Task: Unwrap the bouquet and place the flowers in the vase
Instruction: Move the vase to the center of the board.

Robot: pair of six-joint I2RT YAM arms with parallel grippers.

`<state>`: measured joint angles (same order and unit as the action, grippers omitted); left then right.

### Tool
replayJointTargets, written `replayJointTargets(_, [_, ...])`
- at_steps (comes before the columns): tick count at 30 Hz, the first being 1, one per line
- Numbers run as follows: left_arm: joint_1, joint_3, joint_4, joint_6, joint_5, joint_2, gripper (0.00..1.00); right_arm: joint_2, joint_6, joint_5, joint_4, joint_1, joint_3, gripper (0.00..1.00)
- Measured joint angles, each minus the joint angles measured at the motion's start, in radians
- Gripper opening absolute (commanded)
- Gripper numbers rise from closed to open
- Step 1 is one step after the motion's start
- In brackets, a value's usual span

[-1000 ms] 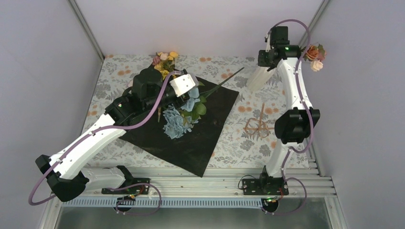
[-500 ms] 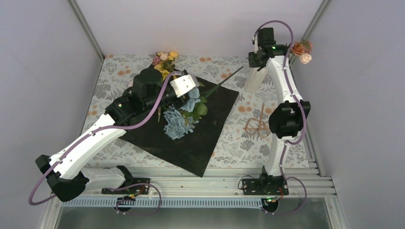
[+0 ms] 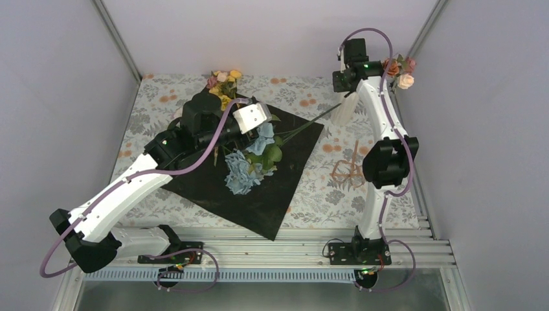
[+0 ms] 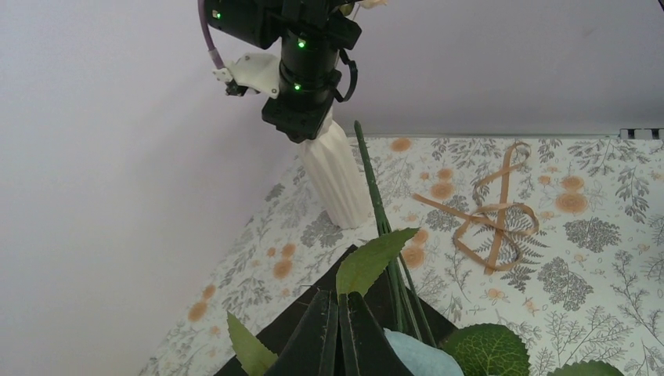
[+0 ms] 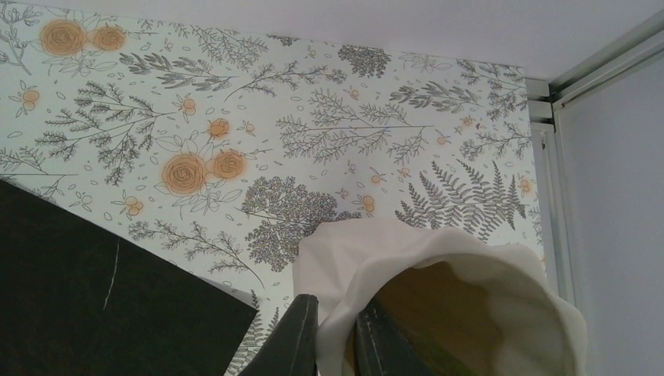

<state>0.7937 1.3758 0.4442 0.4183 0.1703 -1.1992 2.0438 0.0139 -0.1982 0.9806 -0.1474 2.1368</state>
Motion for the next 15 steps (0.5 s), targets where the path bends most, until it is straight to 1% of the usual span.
replayJointTargets(6, [0.000, 0.000, 0.000, 0.000, 0.006, -0.008, 0.02, -0.007, -0.039, 0.021, -0.045, 0.000, -0.019, 0.28])
replayJointTargets(11, [0.000, 0.000, 0.000, 0.000, 0.006, -0.016, 0.02, -0.016, -0.047, 0.071, -0.068, 0.000, -0.019, 0.39])
replayJointTargets(15, [0.000, 0.001, 0.002, -0.002, 0.006, -0.035, 0.02, -0.044, -0.046, 0.114, -0.071, 0.000, -0.019, 0.43])
